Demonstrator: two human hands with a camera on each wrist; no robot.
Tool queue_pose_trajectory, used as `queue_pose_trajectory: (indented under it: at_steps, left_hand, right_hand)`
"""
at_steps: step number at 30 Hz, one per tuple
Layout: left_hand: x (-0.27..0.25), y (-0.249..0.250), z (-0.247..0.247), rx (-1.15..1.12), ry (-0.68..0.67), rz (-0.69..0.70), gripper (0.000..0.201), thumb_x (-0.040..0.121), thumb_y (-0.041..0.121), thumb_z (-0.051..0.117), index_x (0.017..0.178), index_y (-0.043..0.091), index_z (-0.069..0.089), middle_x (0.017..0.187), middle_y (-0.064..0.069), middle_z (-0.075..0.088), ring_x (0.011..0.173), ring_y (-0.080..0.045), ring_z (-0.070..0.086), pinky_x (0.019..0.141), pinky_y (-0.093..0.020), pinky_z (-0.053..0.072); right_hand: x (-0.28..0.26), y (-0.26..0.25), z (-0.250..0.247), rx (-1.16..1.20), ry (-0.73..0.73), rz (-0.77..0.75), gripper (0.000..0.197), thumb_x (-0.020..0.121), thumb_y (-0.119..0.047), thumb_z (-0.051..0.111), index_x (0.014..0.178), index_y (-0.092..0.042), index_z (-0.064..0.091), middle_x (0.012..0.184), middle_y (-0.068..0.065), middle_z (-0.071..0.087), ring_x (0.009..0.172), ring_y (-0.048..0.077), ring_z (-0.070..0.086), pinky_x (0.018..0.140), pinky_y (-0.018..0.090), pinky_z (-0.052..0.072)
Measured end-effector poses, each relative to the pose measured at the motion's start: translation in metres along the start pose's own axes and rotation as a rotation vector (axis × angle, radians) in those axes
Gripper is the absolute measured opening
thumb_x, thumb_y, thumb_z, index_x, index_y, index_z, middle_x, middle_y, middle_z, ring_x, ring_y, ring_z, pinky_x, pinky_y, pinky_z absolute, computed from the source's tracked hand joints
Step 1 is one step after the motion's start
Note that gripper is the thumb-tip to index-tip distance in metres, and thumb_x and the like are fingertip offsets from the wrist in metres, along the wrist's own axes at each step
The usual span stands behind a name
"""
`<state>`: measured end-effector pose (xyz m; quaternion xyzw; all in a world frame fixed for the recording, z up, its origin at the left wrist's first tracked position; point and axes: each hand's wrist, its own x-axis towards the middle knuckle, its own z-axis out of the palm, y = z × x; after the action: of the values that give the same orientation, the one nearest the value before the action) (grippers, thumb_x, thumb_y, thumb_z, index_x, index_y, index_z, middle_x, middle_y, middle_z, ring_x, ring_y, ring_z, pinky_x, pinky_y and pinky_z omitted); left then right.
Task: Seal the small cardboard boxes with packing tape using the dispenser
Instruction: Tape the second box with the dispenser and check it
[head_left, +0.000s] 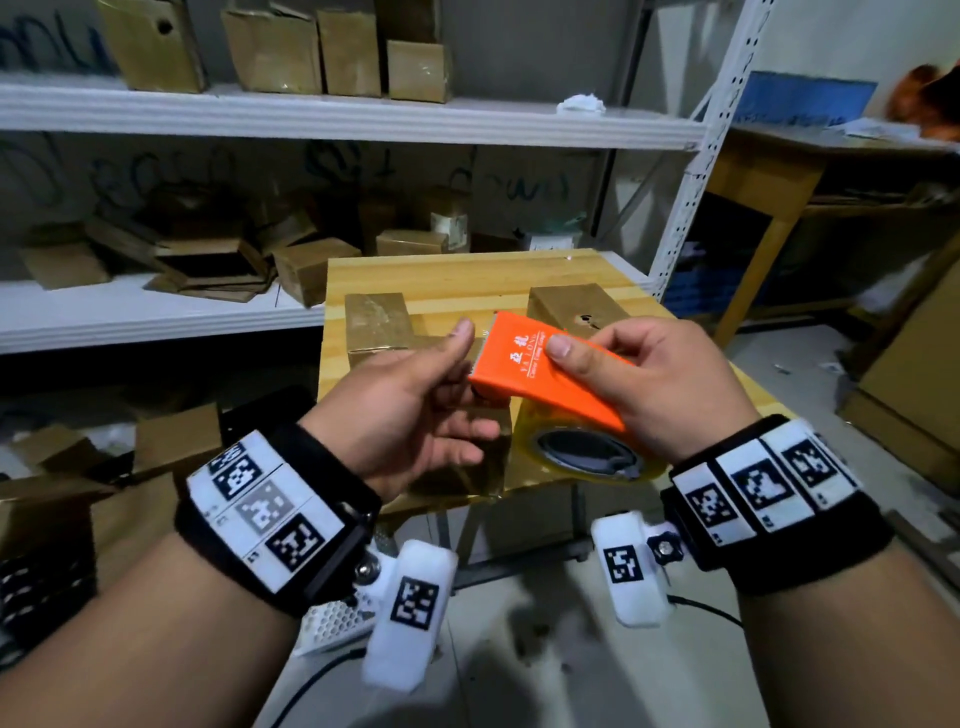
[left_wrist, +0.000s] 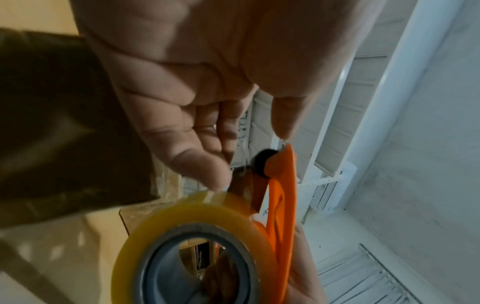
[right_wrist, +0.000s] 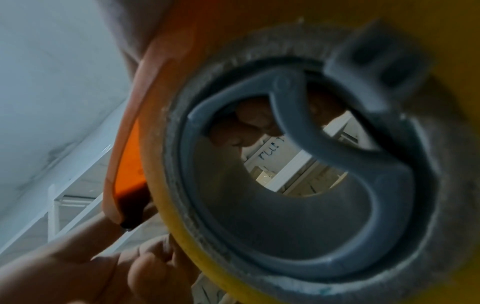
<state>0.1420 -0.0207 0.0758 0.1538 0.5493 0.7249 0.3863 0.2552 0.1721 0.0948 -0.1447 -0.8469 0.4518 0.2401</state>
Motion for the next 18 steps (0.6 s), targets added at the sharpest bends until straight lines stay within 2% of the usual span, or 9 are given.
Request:
queue_pose_trajectory:
  at_steps: [4, 7, 9, 13, 16, 18]
  left_hand:
    - [0.009, -0.006, -0.004, -0.039, 0.052, 0.065, 0.029, 0.083, 0.034, 0.074, 0.094, 0.008, 0.074, 0.075, -0.009, 0.069, 0.063, -0.018, 0.062, 0.047, -0.023, 0.053]
    - [0.013, -0.008, -0.007, 0.006, 0.068, 0.085, 0.014, 0.080, 0.027, 0.075, 0.074, 0.015, 0.079, 0.071, -0.008, 0.069, 0.061, -0.014, 0.061, 0.046, -0.021, 0.051]
    - [0.015, -0.009, -0.008, 0.041, 0.093, 0.100, 0.013, 0.081, 0.026, 0.075, 0.075, 0.014, 0.077, 0.067, -0.007, 0.066, 0.058, -0.015, 0.058, 0.046, -0.022, 0.049]
    - [0.017, -0.010, -0.012, 0.317, 0.202, 0.216, 0.017, 0.100, 0.019, 0.068, 0.086, 0.010, 0.073, 0.063, -0.006, 0.065, 0.054, -0.020, 0.053, 0.053, -0.030, 0.045]
    - [0.016, -0.009, -0.013, 0.422, 0.235, 0.304, 0.021, 0.102, 0.020, 0.066, 0.084, 0.014, 0.073, 0.066, -0.006, 0.069, 0.053, -0.021, 0.054, 0.058, -0.035, 0.045]
    - [0.014, -0.005, -0.016, 0.419, 0.251, 0.326, 0.020, 0.101, 0.022, 0.067, 0.085, 0.012, 0.072, 0.071, -0.008, 0.072, 0.054, -0.022, 0.055, 0.057, -0.035, 0.045]
  right_hand:
    - [0.000, 0.000, 0.000, -0.014, -0.019, -0.014, 0.060, 0.062, -0.075, 0.072, 0.077, -0.017, 0.077, 0.073, -0.009, 0.077, 0.062, 0.004, 0.071, 0.053, 0.016, 0.050]
    - [0.000, 0.000, 0.000, -0.003, -0.029, -0.009, 0.056, 0.063, -0.071, 0.074, 0.078, -0.018, 0.078, 0.074, -0.009, 0.078, 0.065, 0.004, 0.073, 0.052, 0.014, 0.051]
    - [0.001, -0.001, 0.000, -0.003, -0.029, -0.007, 0.057, 0.062, -0.072, 0.073, 0.078, -0.018, 0.077, 0.076, -0.010, 0.078, 0.066, 0.004, 0.073, 0.053, 0.013, 0.051]
    - [0.002, -0.002, 0.000, -0.043, -0.030, -0.005, 0.060, 0.060, -0.076, 0.071, 0.080, -0.021, 0.077, 0.079, -0.008, 0.078, 0.070, 0.004, 0.074, 0.057, 0.017, 0.053]
    - [0.004, -0.005, -0.001, -0.078, -0.042, -0.003, 0.058, 0.059, -0.078, 0.071, 0.078, -0.023, 0.078, 0.079, -0.012, 0.078, 0.070, 0.004, 0.074, 0.058, 0.019, 0.054]
    - [0.004, -0.009, -0.001, -0.101, -0.059, -0.006, 0.057, 0.060, -0.077, 0.071, 0.078, -0.023, 0.078, 0.076, -0.017, 0.077, 0.069, 0.001, 0.073, 0.055, 0.014, 0.051]
